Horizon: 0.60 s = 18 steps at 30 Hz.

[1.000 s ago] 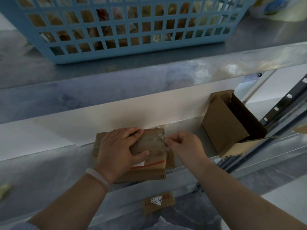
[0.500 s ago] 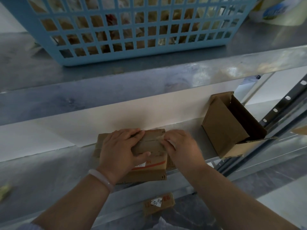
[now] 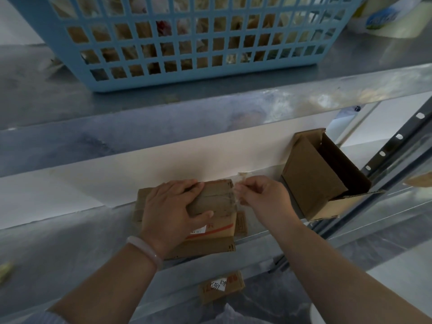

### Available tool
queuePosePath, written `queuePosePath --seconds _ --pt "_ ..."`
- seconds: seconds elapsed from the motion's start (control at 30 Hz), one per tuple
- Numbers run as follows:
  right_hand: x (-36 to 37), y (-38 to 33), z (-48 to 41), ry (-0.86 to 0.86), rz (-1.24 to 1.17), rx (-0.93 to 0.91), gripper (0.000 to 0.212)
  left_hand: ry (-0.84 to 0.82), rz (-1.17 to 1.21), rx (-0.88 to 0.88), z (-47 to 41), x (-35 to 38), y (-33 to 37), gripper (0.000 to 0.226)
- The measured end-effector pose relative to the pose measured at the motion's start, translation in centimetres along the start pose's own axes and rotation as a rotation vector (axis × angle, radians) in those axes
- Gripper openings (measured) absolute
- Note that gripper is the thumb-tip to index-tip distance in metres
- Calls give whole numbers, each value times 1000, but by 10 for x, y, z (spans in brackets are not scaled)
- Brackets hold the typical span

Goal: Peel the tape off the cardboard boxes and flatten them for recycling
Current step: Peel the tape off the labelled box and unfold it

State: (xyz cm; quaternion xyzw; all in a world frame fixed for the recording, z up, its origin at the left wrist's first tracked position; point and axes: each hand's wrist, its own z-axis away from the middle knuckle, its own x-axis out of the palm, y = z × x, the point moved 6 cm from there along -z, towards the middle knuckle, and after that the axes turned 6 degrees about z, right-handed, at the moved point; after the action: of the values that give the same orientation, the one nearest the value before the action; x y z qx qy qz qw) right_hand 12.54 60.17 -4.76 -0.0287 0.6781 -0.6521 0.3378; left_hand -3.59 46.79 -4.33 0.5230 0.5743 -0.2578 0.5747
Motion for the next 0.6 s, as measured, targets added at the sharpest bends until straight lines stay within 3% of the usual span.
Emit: queuePosePath --seconds 0.13,0.4,0.6 --pt "3 -4 0 -42 -80 27 5 2 -7 9 -1 1 0 75" --pt "0 -8 6 -154 -91 73 26 24 -12 18 0 -1 0 74" --pt "-16 3 13 -179 -127 124 25 5 -9 2 -1 0 0 76"
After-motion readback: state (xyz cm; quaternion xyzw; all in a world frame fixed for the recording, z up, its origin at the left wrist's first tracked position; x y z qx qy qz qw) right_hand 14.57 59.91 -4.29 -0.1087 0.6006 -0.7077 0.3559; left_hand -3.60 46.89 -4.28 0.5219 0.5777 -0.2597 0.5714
